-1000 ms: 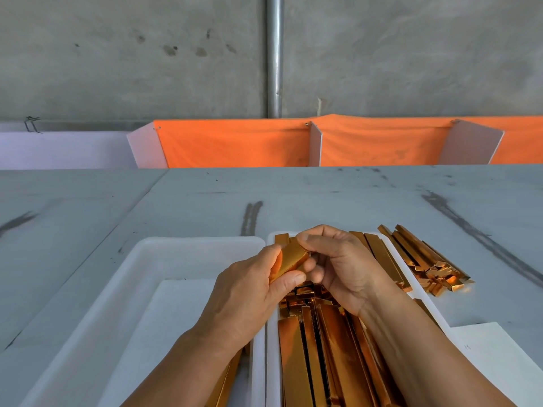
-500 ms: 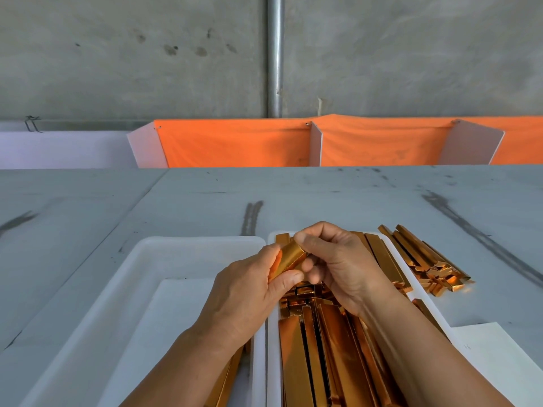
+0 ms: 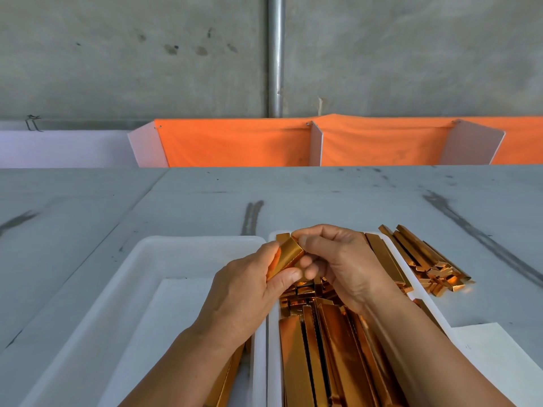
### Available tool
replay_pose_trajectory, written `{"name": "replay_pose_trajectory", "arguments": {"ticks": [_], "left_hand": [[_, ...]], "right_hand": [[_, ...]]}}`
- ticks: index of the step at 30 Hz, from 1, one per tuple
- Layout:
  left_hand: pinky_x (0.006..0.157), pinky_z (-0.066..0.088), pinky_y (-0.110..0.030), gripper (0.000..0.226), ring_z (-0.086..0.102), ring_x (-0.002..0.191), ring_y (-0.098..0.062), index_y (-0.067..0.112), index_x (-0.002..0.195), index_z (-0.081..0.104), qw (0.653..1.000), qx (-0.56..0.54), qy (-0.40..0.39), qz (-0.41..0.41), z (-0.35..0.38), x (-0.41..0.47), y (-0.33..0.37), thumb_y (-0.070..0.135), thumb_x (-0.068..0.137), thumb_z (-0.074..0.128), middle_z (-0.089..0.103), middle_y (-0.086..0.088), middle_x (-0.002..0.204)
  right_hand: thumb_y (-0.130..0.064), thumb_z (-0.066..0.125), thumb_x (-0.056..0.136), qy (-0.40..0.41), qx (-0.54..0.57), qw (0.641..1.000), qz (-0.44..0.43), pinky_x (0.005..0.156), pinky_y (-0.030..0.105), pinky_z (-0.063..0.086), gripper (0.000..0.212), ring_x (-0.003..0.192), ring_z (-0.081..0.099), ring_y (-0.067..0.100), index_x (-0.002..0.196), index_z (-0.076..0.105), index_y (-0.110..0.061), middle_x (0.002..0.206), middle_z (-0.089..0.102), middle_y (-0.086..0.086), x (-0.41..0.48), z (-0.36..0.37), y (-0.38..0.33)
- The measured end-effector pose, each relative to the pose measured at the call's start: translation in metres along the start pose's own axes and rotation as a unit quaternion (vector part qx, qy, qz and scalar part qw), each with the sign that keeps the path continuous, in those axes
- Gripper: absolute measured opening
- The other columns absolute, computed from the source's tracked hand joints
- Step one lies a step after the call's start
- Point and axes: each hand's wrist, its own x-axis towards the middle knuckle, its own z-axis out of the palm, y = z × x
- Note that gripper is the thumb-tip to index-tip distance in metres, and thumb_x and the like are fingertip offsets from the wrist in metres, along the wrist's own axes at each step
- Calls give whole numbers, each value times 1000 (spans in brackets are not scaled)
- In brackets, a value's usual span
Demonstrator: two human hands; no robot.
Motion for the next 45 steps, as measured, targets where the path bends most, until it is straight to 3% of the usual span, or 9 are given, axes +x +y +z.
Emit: {"name": "replay_pose_trajectory", "arguments": {"ticks": [10,16,20,24,27,32,38,45], "left_hand": [[70,46,-13,65,57,79,-5,35,137,38,999,39,5,3,0,0,0,70,82,30,48,20,84],[79,51,-19,75,60,88,-5,35,140,34,997,70,11,17,-3,0,0,73,78,20,53,19,96],[77,51,-19,76,61,87,-5,35,141,34,997,78,22,13,0,-1,1,74,77,17,56,18,96],[71,48,-17,69,63,85,-8,34,140,36,993,100,59,-4,1,1,-1,69,82,25,60,14,96],[70,48,-18,64,64,86,-8,34,140,35,991,113,64,-12,3,1,-1,67,86,28,63,13,100],[75,53,-22,59,64,93,-8,34,142,30,988,139,60,-21,7,2,0,65,91,35,63,13,113],[73,51,-20,60,64,91,-8,33,141,32,989,133,55,-32,8,2,1,66,91,37,64,13,110],[71,50,-18,64,64,88,-8,33,140,34,990,124,54,-28,7,2,2,67,86,27,64,14,106]], "right_hand": [[-8,67,90,14,-11,1000,0,46,20,50,8,44,59,15,93,75,-7,62,66,14,0,2,2],[-9,70,88,15,-15,1000,2,47,20,51,4,46,61,15,85,72,-7,64,69,15,-1,2,1],[-8,68,90,28,-55,997,-34,50,19,51,15,48,64,15,79,76,-12,65,70,13,-3,3,2],[-12,66,91,10,-48,997,-57,60,18,54,15,58,68,16,87,80,-15,72,73,13,-5,7,4],[-26,74,79,24,-65,995,-70,65,20,55,16,63,70,17,87,80,-14,77,74,15,-5,11,6],[-15,74,85,63,-102,988,-96,65,18,55,10,59,70,12,78,79,-19,68,73,12,-5,12,8],[-15,73,87,77,-144,980,-111,85,37,56,16,66,72,13,73,77,-22,67,73,10,-5,14,10],[-25,73,85,38,-88,993,-67,61,19,52,11,56,64,13,81,77,-16,71,72,12,-6,13,8]]}}
